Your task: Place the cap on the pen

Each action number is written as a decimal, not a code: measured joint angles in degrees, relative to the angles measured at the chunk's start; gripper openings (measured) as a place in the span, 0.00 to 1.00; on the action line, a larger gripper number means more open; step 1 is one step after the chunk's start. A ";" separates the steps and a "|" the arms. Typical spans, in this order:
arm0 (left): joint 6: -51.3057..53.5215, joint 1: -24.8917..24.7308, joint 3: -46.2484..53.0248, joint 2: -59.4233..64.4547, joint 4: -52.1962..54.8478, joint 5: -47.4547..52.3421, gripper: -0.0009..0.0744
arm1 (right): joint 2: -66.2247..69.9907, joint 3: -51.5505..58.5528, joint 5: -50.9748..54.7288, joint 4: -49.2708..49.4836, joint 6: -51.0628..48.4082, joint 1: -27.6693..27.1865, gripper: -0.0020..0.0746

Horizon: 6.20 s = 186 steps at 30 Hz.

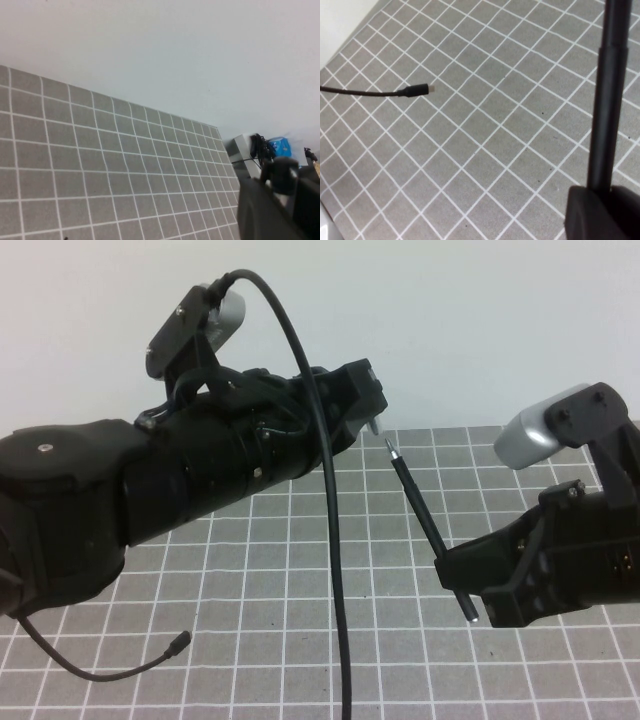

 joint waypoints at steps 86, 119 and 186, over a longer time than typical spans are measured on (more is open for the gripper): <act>5.60 0.34 -0.45 5.21 -0.70 14.35 0.11 | 2.14 0.33 -5.57 8.93 -3.31 0.02 0.10; 9.13 -2.64 -0.87 5.23 -1.17 12.44 0.11 | 2.24 -0.31 -5.61 8.67 -4.89 0.02 0.10; -7.87 13.46 -1.00 -5.21 36.13 29.36 0.02 | 7.76 7.72 -3.87 8.58 -6.94 -4.07 0.09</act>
